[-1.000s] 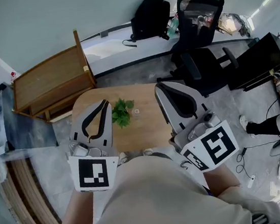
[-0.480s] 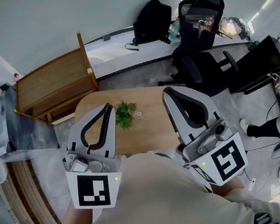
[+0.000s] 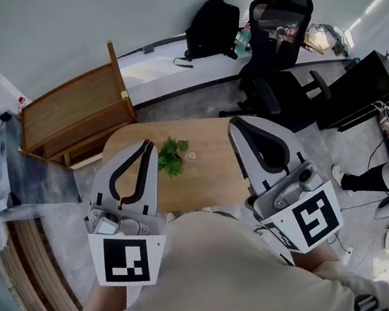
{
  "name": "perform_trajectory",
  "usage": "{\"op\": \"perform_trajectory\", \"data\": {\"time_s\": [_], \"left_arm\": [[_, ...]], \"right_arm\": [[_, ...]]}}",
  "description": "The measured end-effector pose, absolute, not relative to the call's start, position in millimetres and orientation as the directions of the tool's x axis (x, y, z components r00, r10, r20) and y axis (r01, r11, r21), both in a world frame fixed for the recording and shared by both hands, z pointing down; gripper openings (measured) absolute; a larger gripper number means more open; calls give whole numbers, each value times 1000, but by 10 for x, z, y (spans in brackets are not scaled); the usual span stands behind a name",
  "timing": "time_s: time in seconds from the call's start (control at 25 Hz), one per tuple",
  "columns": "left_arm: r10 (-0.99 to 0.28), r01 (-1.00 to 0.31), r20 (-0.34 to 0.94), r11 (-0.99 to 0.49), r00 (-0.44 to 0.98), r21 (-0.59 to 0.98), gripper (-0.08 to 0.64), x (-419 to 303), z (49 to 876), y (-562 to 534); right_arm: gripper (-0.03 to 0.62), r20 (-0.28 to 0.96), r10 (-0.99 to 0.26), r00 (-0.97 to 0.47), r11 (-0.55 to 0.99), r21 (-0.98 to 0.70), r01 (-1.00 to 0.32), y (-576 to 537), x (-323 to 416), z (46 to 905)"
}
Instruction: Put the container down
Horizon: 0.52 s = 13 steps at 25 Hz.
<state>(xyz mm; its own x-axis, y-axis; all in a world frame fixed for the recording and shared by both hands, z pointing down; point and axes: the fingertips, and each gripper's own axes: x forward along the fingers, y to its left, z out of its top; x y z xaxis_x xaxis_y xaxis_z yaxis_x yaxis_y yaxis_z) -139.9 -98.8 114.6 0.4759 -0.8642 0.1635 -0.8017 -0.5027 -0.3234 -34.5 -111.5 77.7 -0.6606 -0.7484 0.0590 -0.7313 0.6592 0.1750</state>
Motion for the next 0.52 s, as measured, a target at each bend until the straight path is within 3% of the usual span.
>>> {"op": "perform_trajectory", "data": {"time_s": [0.52], "left_arm": [[-871, -808, 160, -490, 464, -327, 11, -1429, 1090, -888]], "right_arm": [[-5, 67, -740, -670, 670, 165, -724, -1032, -355, 794]]}}
